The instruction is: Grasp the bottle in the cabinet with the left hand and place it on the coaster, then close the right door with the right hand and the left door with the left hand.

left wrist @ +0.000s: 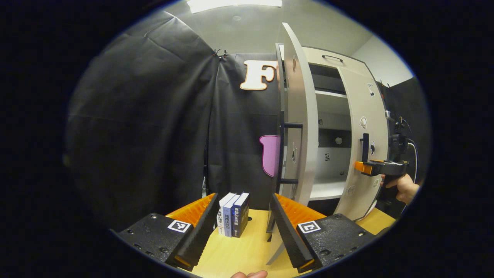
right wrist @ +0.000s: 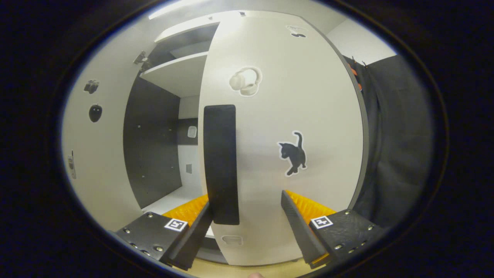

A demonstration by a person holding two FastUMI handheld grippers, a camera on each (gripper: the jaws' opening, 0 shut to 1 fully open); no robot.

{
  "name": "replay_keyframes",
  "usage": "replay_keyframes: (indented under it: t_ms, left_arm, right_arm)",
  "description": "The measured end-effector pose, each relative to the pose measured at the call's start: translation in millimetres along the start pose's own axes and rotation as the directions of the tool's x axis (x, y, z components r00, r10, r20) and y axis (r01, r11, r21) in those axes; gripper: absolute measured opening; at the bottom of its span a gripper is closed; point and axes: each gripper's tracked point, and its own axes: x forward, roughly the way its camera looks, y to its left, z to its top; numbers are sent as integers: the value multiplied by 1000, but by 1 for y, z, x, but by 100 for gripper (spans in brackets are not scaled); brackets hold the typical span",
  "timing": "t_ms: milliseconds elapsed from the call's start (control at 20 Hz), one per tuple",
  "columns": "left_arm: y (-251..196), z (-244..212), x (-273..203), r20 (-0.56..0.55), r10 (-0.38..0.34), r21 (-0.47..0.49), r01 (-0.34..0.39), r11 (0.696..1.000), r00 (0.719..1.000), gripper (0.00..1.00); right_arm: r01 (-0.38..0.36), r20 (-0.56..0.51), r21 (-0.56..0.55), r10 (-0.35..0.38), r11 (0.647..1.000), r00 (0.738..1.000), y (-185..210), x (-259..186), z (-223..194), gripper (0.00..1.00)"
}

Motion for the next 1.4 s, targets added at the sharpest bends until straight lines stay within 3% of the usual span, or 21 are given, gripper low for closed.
replay_keyframes:
  t_ms: [150,200,350,400,450,600,650,900,1400]
  left_arm:
    - [-5,12,10,15,-33,9,32,999,999,86]
    - [-11,15,12,13,-57,-2,57,998,998,81]
    - [-20,14,20,-14,-116,-48,116,992,993,86]
    - [-22,17,22,-10,-135,-55,134,989,991,81]
    - [-22,18,26,-8,-143,-56,143,988,990,86]
    - [-22,18,35,-6,-170,-44,170,984,985,86]
    - [-25,19,36,-5,-186,-42,185,982,983,81]
    - [-34,15,40,-2,-221,11,221,975,975,86]
    - [-56,7,36,-30,-278,-92,274,957,960,86]
  right_arm:
    - [33,13,0,-33,999,999,2,2,-1,97]
    - [41,16,-1,-41,999,999,2,3,-1,100]
    - [45,21,1,-45,999,999,3,0,-2,100]
    - [45,18,1,-45,999,999,2,1,-2,100]
    - [45,20,1,-45,999,999,2,1,-2,100]
    - [47,11,5,-47,999,999,1,2,-4,100]
    - [45,5,10,-46,999,999,1,3,-5,100]
    - [10,-64,79,-5,997,998,4,2,-12,100]
    - [-38,-106,145,54,989,993,-3,-73,-31,100]
